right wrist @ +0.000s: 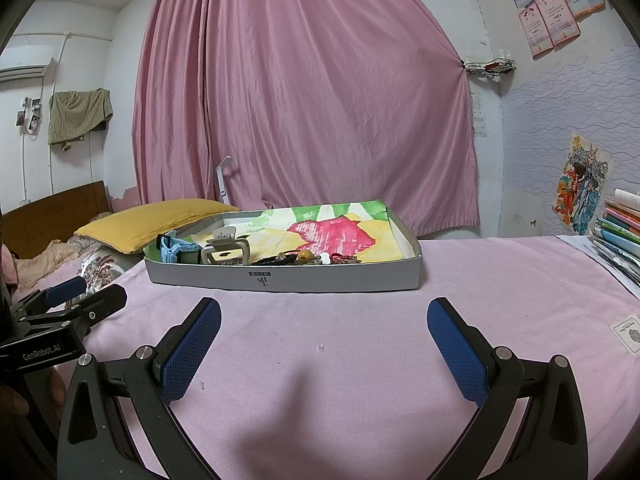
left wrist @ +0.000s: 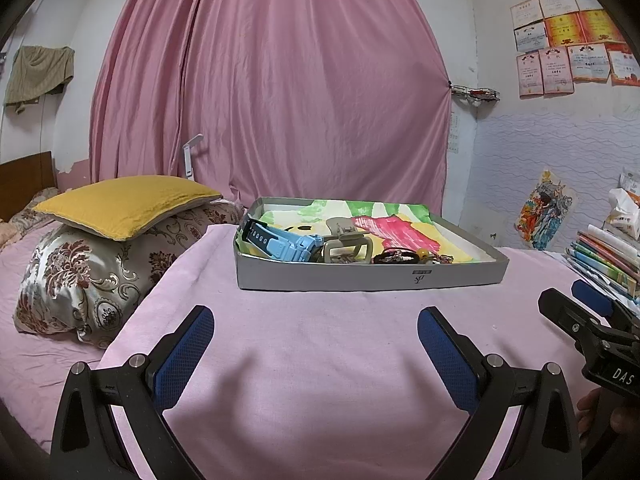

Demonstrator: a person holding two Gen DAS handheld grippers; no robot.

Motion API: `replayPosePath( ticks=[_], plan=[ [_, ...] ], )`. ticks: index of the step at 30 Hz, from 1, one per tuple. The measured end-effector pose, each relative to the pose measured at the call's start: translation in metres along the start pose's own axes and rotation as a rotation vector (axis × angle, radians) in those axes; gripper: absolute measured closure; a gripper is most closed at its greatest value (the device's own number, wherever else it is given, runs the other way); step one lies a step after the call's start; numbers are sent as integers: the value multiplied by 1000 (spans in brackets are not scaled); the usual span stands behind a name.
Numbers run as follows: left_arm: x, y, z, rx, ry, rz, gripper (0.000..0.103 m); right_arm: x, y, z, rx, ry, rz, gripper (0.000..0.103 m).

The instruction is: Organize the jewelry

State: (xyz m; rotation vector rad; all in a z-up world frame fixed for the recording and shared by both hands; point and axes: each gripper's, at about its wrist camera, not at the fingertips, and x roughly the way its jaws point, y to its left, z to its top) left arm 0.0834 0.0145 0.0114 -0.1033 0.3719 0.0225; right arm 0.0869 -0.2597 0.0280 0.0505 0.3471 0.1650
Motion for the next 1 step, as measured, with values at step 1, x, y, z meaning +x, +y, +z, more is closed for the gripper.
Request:
replayPosePath(
  ticks=[1],
  plan=[
    [0,0,0,-1,0,0,1,0,0,0,0,0,0,2]
  ],
)
